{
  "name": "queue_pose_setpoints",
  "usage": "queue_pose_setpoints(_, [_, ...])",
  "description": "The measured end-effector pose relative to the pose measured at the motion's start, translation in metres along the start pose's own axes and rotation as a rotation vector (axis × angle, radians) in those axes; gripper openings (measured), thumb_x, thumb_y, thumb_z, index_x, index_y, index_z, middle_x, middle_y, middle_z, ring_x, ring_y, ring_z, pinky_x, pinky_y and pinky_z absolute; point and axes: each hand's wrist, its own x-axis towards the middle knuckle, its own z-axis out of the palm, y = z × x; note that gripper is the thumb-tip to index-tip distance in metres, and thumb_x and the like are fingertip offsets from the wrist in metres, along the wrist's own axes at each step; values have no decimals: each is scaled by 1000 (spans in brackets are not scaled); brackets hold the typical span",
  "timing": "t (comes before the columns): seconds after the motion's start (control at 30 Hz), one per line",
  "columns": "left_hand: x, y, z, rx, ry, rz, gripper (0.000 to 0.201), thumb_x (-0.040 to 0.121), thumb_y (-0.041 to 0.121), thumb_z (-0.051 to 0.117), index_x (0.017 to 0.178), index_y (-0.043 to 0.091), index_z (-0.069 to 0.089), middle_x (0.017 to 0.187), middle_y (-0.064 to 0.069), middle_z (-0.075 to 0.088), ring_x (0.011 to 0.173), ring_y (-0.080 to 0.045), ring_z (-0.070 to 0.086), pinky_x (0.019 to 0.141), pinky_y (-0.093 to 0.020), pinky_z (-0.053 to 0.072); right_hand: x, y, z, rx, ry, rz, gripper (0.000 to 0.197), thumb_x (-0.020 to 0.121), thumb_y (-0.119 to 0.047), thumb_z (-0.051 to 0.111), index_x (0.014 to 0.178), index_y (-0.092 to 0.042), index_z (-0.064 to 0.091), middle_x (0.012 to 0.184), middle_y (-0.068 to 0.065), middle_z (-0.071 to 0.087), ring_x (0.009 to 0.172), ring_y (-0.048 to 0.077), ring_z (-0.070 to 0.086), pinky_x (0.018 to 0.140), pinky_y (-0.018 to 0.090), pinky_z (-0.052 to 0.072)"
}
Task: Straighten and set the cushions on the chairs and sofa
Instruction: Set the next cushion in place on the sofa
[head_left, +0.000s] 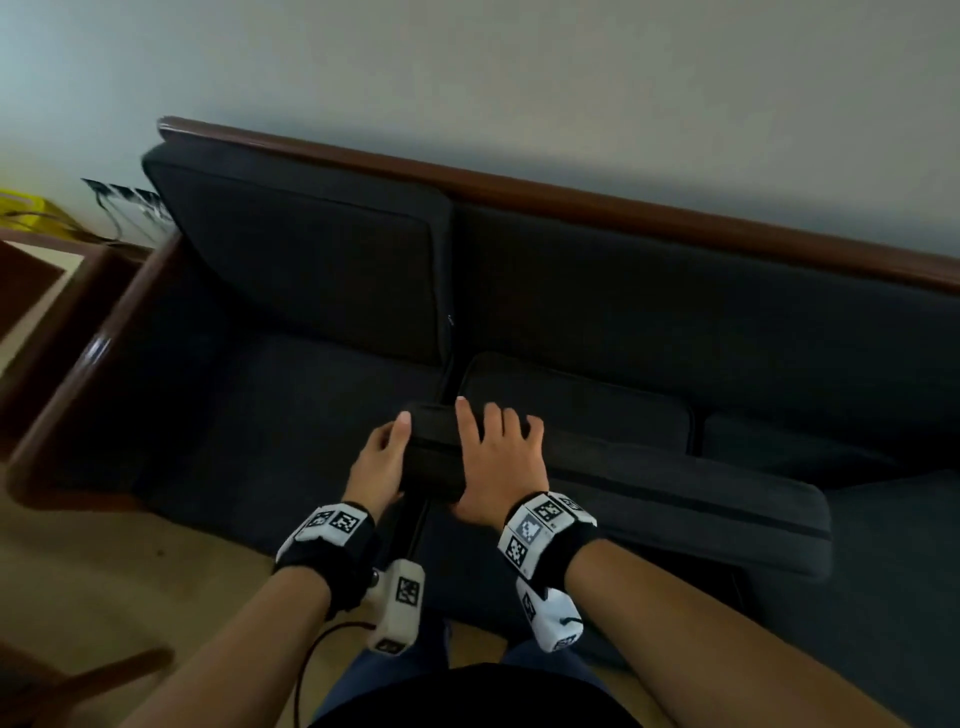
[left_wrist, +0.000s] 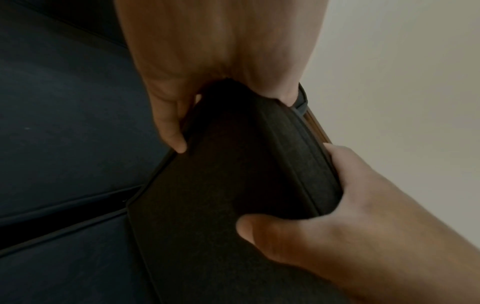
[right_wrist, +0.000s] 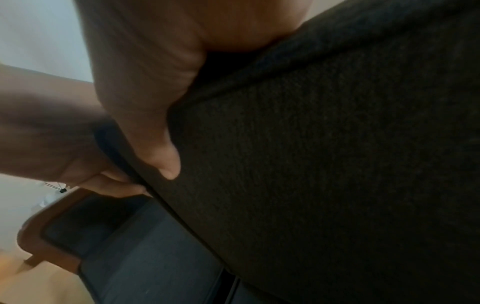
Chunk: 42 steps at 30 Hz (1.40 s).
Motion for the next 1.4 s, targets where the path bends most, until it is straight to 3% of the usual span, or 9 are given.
queue_pose_setpoints(0.1, [9,-8,-19,96,-120,50,86,62,91,40,129,37,51,130,-5,58,118,-29,56,101,-50,48,4,-10,2,-2,-23,74,115,61,-58,76,148,-17,14,140,12,39,126,34,40,110,57,26])
queue_pose_setpoints(0.27, [25,-2,-46,273,-332,152,72,85,73,45,142,28,45,139,-3,54,125,-21,52,106,-36,40,11,-17,-4,-8,-63,128,108,56,-53,80,142,-18,25,134,10,45,121,34,46,106,51,34])
queue_pose_setpoints(0.53, [35,5,-65,377,-566,281,72,88,57,57,149,27,33,149,2,44,135,-17,42,102,-27,34,-5,-17,-11,120,17,198,84,58,-35,81,131,-12,46,118,8,62,107,31,59,99,43,41])
queue_pose_setpoints(0.7, [31,20,-90,535,-647,382,112,58,62,80,151,29,26,151,2,37,134,-11,38,106,-27,32,-19,7,-54,272,87,239,79,55,-27,89,122,-14,50,109,4,63,102,27,60,91,36,41])
queue_pose_setpoints(0.83, [19,53,-95,792,-572,572,127,55,48,90,154,30,12,158,3,21,144,-18,23,118,-39,23,-45,44,-111,531,227,275,73,48,-9,94,108,-20,54,92,-8,60,90,19,60,78,32,46])
queue_pose_setpoints(0.97, [-20,107,-99,863,-418,925,122,41,71,75,143,51,10,153,9,30,138,-14,29,116,-44,23,-90,77,-135,936,489,159,77,39,1,96,98,-25,55,97,-5,65,91,10,68,65,28,59])
queue_pose_setpoints(1.1, [-60,148,-92,897,-186,1233,108,41,78,67,138,48,29,125,17,44,114,-7,39,103,-36,25,-116,98,-122,1070,549,71,94,25,-33,95,109,-35,54,106,-19,69,97,1,66,74,18,56])
queue_pose_setpoints(1.23, [-57,127,-50,1159,-139,1164,109,42,74,75,138,41,37,120,15,48,111,-12,44,101,-37,29,-120,112,-52,1112,387,111,100,34,-68,89,122,-65,40,123,-31,59,116,-2,59,94,20,52])
queue_pose_setpoints(1.4, [-58,116,-9,1257,-117,1145,106,47,72,74,141,42,37,122,13,46,113,-12,42,101,-35,27,-127,127,-11,1197,397,211,122,30,-43,94,132,-57,28,132,-12,52,120,5,54,104,41,49])
